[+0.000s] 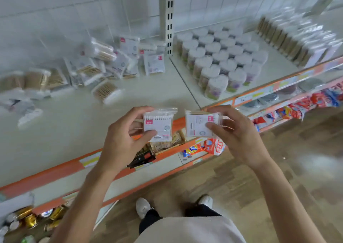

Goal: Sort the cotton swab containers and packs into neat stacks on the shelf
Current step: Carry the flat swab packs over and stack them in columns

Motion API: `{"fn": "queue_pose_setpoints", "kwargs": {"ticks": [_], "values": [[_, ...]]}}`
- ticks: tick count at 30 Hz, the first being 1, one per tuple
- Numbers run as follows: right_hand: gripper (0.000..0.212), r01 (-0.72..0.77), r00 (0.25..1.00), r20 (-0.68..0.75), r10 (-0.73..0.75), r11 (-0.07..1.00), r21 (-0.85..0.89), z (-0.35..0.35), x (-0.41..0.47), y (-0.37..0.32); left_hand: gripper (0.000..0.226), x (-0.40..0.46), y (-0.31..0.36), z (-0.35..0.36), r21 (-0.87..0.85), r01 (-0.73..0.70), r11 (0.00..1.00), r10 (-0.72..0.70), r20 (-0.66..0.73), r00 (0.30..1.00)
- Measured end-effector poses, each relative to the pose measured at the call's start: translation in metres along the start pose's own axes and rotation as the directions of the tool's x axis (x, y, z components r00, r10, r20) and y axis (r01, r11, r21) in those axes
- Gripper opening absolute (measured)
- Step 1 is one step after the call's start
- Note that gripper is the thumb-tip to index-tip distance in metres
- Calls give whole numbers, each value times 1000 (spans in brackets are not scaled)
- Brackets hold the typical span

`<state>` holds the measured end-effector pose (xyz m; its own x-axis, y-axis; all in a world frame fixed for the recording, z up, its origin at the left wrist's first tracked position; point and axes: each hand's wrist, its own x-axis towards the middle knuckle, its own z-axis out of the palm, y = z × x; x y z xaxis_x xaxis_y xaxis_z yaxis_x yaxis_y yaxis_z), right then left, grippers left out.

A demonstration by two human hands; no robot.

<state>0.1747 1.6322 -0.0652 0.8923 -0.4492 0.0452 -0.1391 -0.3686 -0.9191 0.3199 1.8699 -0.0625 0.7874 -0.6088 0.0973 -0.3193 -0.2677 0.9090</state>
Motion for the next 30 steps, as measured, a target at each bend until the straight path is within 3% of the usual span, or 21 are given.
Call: {"fn": "queue_pose_setpoints", "kwargs": {"ticks": [12, 19, 25, 30], "values": [[25, -73, 977, -202, 67, 997, -24, -203, -40, 91, 54, 49, 70, 238, -100, 8, 995, 10, 181, 983], [25, -105, 942, -324, 85, 993, -46, -292, -48, 122, 51, 93, 114, 330, -95, -44, 995, 70, 286, 956], [26, -121, 934, -345, 94, 991, -58, -340, -28, 146, 46, 135, 132, 383, -138, -46, 989, 82, 266, 961], [25, -97, 933, -356, 47, 988, -124, -393, 9, 162, 32, 196, 152, 427, -187, -88, 978, 120, 170, 978]]}}
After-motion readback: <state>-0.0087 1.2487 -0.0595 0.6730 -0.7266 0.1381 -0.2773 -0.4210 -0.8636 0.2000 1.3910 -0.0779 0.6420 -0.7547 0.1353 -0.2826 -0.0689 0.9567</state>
